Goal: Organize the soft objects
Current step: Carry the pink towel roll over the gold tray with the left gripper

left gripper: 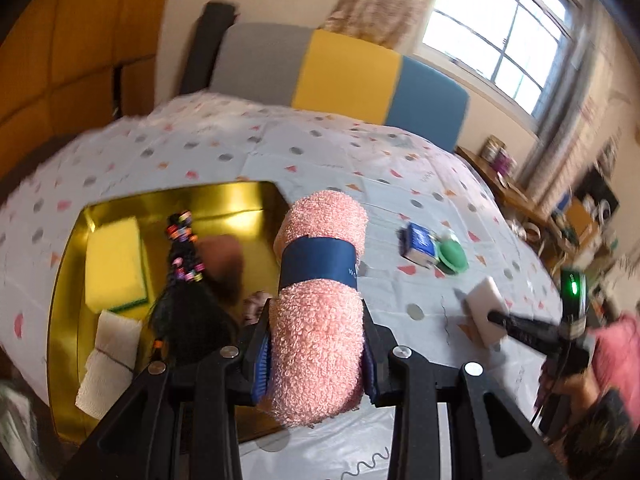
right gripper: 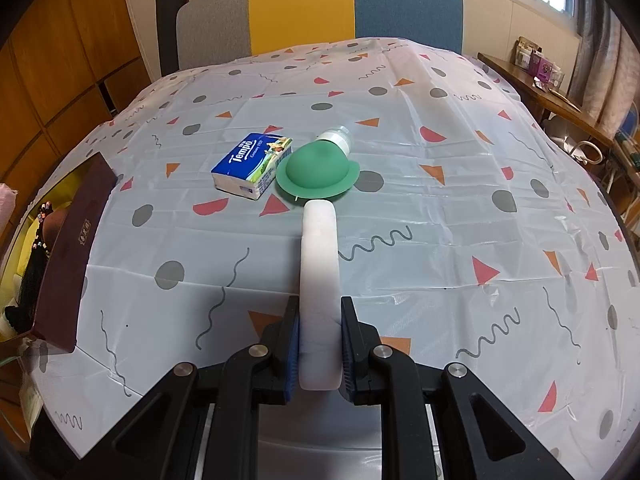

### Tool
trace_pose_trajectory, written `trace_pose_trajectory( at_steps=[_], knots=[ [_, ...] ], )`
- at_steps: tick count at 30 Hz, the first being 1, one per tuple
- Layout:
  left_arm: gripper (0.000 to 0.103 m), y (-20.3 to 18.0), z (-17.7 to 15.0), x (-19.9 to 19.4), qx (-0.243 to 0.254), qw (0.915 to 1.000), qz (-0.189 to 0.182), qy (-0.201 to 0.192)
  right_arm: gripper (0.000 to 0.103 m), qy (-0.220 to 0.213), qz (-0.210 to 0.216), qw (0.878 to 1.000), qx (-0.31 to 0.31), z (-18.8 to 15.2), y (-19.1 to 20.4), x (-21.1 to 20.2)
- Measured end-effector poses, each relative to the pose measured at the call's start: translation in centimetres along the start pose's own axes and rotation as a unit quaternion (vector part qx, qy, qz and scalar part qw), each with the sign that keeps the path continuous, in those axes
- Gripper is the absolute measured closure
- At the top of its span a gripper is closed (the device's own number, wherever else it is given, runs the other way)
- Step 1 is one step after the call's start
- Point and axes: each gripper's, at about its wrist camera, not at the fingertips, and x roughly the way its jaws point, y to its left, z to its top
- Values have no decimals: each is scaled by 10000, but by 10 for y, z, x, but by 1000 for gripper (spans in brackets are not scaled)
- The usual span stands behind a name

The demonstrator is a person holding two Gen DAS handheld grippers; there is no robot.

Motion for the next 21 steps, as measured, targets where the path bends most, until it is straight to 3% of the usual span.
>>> trace_pose_trajectory(
  at_steps=[8,15,17,21],
  knots=[
    [68,55,35,27,-1024,9944,-69,270,85,10,-15,10000,-28,0,1,0],
    [67,75,52,77,-1860,9803,-208,630,85,17,-30,10000,-51,0,2,0],
    [63,75,56,91,-1887,9789,-86,775,85,17,-39,10000,-63,0,2,0],
    [46,73,59,104,-2030,9734,-355,998,85,22,-39,10000,-64,1,1,1]
  ],
)
